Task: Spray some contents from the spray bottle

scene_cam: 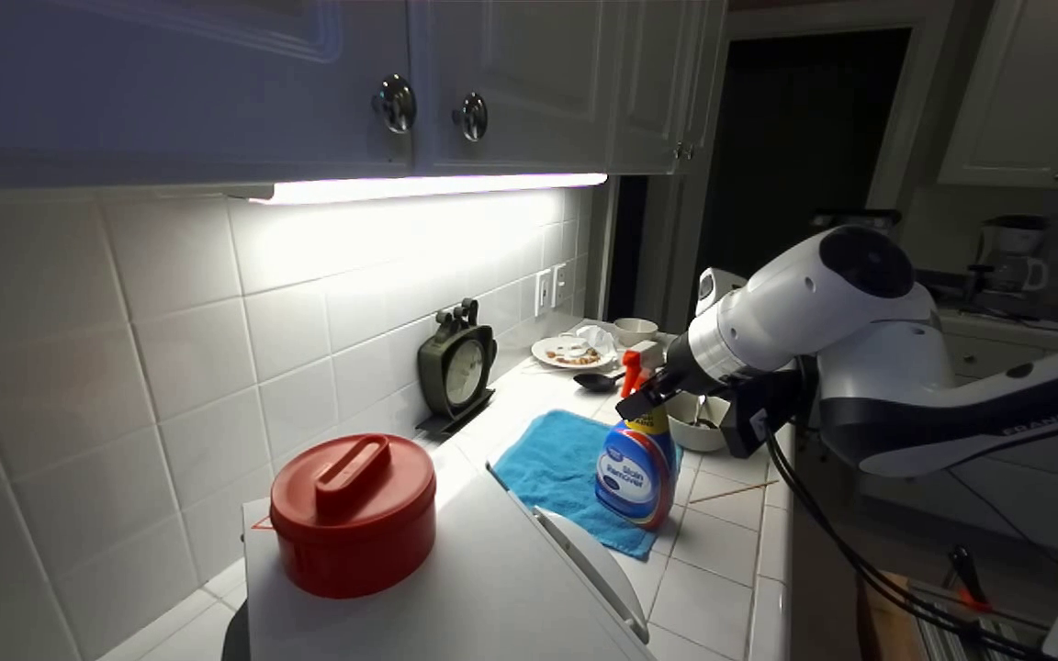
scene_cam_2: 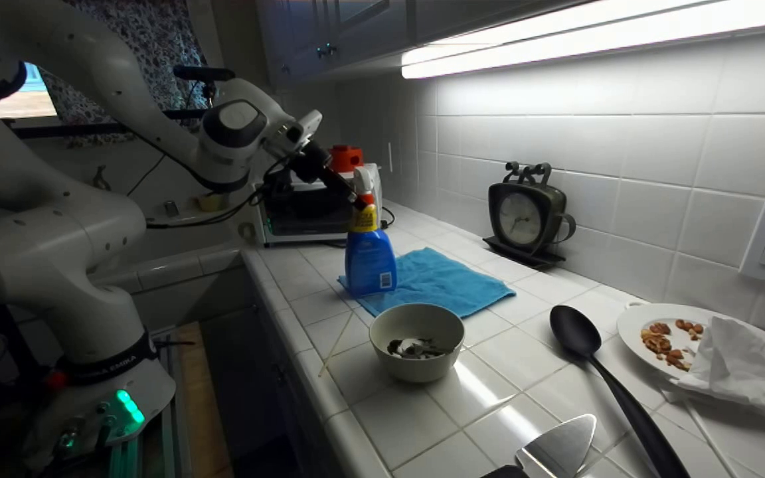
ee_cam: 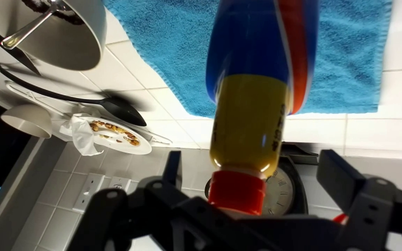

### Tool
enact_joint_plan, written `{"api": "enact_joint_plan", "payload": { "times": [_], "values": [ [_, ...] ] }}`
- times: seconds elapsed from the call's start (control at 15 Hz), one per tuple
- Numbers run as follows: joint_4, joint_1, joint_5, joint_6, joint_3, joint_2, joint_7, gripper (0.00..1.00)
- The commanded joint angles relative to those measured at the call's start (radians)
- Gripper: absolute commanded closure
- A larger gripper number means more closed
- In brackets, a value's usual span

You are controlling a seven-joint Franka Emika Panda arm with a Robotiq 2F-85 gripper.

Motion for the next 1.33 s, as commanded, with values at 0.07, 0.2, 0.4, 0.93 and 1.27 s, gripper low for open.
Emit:
{"api": "enact_joint_plan", "payload": {
  "times": [0.07,0.2,0.4,0.93,1.27],
  "values": [
    [0.000,0.036,-0.011,0.007,-0.024,-0.019,0.004,0.00],
    [0.000,0.064,-0.002,-0.011,-0.044,-0.016,-0.004,0.00],
    [0.001,0.088,-0.006,-0.022,-0.065,-0.026,0.003,0.00],
    [0.005,0.097,-0.025,-0.014,-0.080,-0.043,0.032,0.00],
    [0.005,0.103,-0.024,-0.029,-0.084,-0.067,0.040,0.00]
  ]
}}
